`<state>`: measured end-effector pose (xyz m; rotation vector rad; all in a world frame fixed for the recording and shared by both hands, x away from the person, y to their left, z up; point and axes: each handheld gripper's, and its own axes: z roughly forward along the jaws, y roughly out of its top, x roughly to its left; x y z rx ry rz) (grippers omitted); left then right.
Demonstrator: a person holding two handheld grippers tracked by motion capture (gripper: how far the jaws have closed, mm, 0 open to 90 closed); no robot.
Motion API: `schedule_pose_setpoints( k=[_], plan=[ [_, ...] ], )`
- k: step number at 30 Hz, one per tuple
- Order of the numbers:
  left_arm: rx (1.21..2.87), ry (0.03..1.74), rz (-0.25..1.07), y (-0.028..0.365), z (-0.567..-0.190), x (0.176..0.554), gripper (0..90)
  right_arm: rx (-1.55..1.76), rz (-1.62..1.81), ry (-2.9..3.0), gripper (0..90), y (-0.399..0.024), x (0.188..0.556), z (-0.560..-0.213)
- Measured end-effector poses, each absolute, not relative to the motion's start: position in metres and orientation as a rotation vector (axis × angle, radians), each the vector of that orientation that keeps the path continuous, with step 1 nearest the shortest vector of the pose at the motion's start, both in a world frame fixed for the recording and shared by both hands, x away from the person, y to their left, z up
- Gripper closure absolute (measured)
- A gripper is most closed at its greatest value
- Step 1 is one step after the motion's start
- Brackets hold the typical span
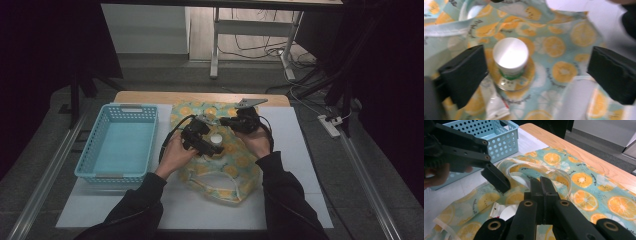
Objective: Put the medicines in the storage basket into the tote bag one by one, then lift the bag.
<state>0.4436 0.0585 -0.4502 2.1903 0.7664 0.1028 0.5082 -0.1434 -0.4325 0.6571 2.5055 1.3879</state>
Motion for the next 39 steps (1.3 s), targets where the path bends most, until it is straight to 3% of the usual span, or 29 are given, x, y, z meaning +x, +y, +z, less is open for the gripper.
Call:
schedule_pose_setpoints(
  k=[14,18,25,39],
  plan=[
    [2.17,0.704,0.102,0.075,-0.463,0.415,0.5,0.656,1.371,2.517,90.0,-0.142,0.508,-0.435],
    [2.207,0.704,0.124,0.073,-0.468,0.409,0.0,0.655,1.371,2.518,90.0,-0.142,0.508,-0.435],
    [2.217,0.723,0.041,0.068,-0.476,0.404,0.0,0.647,1.378,2.516,90.0,-0.142,0.506,-0.433],
    [2.259,0.676,0.063,0.055,-0.495,0.399,0.0,0.633,1.37,2.526,90.0,-0.139,0.504,-0.434]
  ],
)
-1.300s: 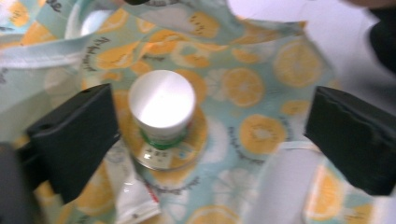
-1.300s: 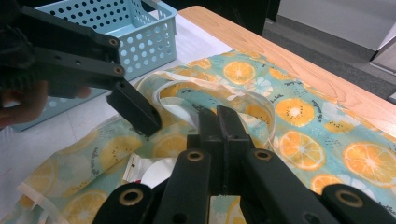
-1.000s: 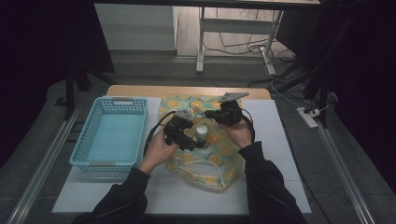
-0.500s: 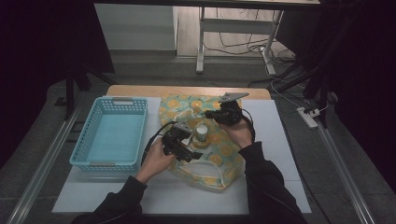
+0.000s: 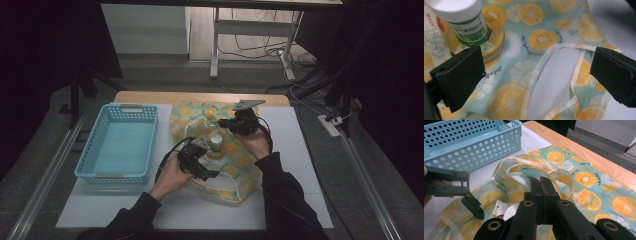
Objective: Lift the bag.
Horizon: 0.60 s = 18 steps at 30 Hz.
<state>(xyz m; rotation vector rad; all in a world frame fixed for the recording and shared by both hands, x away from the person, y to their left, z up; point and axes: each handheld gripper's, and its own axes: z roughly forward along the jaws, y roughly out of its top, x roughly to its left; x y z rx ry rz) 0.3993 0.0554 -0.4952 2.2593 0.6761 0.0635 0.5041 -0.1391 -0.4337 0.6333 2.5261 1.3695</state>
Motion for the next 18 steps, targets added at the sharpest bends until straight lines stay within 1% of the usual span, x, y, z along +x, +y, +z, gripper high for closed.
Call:
schedule_pose_setpoints(
  k=[7,18],
  plan=[
    [2.331,0.629,0.109,0.046,-0.51,0.4,0.0,0.633,1.369,2.528,90.0,-0.139,0.504,-0.434],
    [2.366,0.635,0.086,0.039,-0.528,0.403,0.0,0.63,1.363,2.534,90.0,-0.139,0.504,-0.434]
  ],
)
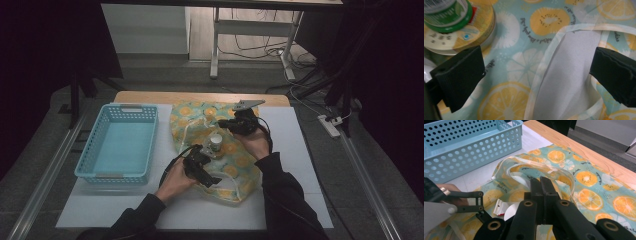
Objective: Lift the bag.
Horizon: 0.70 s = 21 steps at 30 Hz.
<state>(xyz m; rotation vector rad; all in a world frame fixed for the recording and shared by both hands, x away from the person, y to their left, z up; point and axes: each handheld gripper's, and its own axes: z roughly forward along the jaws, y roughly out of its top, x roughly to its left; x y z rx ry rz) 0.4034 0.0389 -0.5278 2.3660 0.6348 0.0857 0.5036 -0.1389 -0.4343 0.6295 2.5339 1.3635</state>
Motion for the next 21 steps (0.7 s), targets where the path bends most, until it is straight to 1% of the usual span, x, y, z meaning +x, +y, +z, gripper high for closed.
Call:
schedule_pose_setpoints(
  k=[4,7,9,11,17,20,21],
  plan=[
    [2.381,0.649,0.098,0.0379,-0.5329,0.4045,1.3,0.629,1.365,2.534,90.0,-0.1387,0.5038,-0.4347],
    [2.395,0.645,0.12,0.0382,-0.5353,0.4046,3.9,0.634,1.365,2.535,90.0,-0.1392,0.5042,-0.4349],
    [2.411,0.63,0.162,0.0386,-0.5348,0.4032,8.7,0.637,1.366,2.536,90.0,-0.1395,0.5048,-0.4355],
    [2.411,0.623,0.162,0.0399,-0.5338,0.403,12.8,0.64,1.363,2.539,90.0,-0.1401,0.5054,-0.4359],
    [2.411,0.626,0.157,0.0457,-0.529,0.4051,40.4,0.647,1.366,2.544,90.0,-0.1409,0.506,-0.4363],
    [2.409,0.623,0.15,0.0472,-0.5279,0.4052,56.3,0.647,1.364,2.544,90.0,-0.1415,0.5059,-0.4358],
    [2.406,0.627,0.15,0.0476,-0.5278,0.4051,59.2,0.647,1.363,2.545,90.0,-0.1415,0.506,-0.4359]
  ],
)
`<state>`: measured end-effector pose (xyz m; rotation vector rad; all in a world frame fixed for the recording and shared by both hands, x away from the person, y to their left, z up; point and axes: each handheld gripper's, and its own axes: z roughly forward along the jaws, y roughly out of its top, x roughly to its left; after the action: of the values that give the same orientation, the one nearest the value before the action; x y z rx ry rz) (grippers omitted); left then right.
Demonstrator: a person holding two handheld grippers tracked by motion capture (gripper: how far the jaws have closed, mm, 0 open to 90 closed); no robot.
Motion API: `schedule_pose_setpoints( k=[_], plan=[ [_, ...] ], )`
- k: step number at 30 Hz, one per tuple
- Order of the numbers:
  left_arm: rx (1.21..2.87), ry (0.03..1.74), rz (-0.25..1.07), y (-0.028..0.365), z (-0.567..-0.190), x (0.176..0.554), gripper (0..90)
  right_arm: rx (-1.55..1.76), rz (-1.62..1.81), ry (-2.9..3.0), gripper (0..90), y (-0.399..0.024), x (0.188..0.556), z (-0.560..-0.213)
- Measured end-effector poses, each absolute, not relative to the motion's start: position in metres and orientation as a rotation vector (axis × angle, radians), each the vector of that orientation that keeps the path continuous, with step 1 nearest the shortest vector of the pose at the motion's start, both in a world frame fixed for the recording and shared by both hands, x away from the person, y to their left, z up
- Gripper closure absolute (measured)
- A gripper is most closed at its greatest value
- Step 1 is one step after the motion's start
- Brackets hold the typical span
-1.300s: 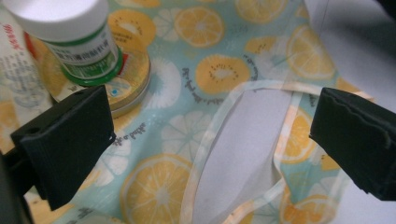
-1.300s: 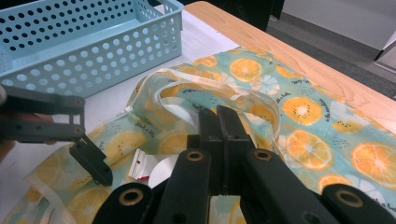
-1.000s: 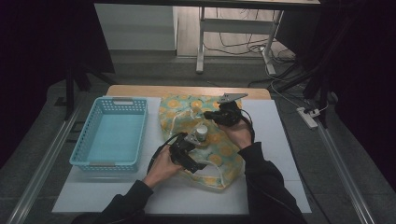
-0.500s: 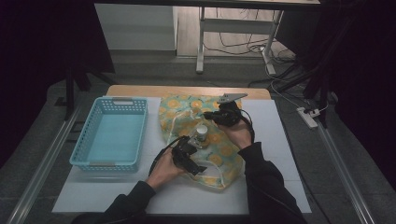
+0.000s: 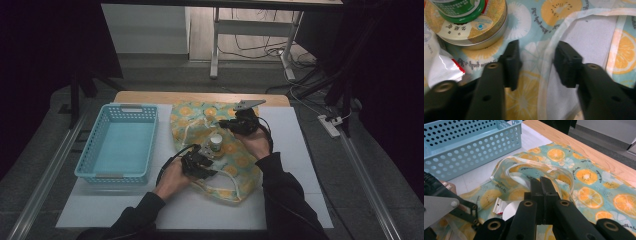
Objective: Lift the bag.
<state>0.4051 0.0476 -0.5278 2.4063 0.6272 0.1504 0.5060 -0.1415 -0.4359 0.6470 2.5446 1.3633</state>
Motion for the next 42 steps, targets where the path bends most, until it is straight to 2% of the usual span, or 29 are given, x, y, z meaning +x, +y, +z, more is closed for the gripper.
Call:
schedule_pose_setpoints(
  k=[5,7,18,42],
  plan=[
    [2.379,0.678,0.09,0.048,-0.528,0.407,83.2,0.643,1.362,2.548,90.0,-0.142,0.507,-0.437],
    [2.368,0.727,0.061,0.048,-0.528,0.408,89.1,0.637,1.362,2.555,90.0,-0.142,0.507,-0.437],
    [2.341,0.816,-0.002,0.049,-0.52,0.41,89.9,0.636,1.367,2.563,90.0,-0.143,0.506,-0.434],
    [2.224,0.797,-0.035,0.072,-0.466,0.413,90.0,0.617,1.348,2.566,90.0,-0.143,0.497,-0.421]
  ],
)
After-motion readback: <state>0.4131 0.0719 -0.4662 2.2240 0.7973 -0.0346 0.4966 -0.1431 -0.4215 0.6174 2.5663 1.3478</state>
